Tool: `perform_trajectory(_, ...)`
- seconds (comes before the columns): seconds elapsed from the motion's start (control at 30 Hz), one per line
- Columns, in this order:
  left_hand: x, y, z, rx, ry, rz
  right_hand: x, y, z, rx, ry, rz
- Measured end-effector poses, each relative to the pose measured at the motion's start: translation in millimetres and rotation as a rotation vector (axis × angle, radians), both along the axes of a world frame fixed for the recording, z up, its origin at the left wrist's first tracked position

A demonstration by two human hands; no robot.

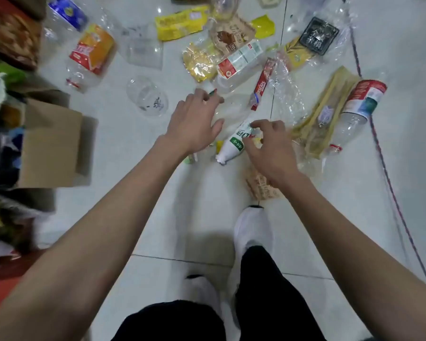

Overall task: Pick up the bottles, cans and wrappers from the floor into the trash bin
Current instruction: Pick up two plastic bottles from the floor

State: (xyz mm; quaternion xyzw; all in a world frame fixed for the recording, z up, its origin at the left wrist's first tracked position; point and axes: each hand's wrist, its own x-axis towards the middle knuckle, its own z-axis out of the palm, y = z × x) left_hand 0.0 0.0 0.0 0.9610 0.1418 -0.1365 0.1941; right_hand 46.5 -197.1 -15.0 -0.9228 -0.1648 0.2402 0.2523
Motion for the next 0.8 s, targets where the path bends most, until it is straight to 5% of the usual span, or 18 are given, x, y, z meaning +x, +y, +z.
perform_trajectory(0.4, -8.4, 3.8, -70.8, 0.124, 0.093, -0.038, -22.8, 34.7, -64.7, -0.13, -0.195, -0.018)
perform_trajectory(0.8, -21.1, 13.4, -12.9, -0.021, 0.004, 0.068, -23.1, 33.7, -24.9, 0.093, -0.081, -0.233)
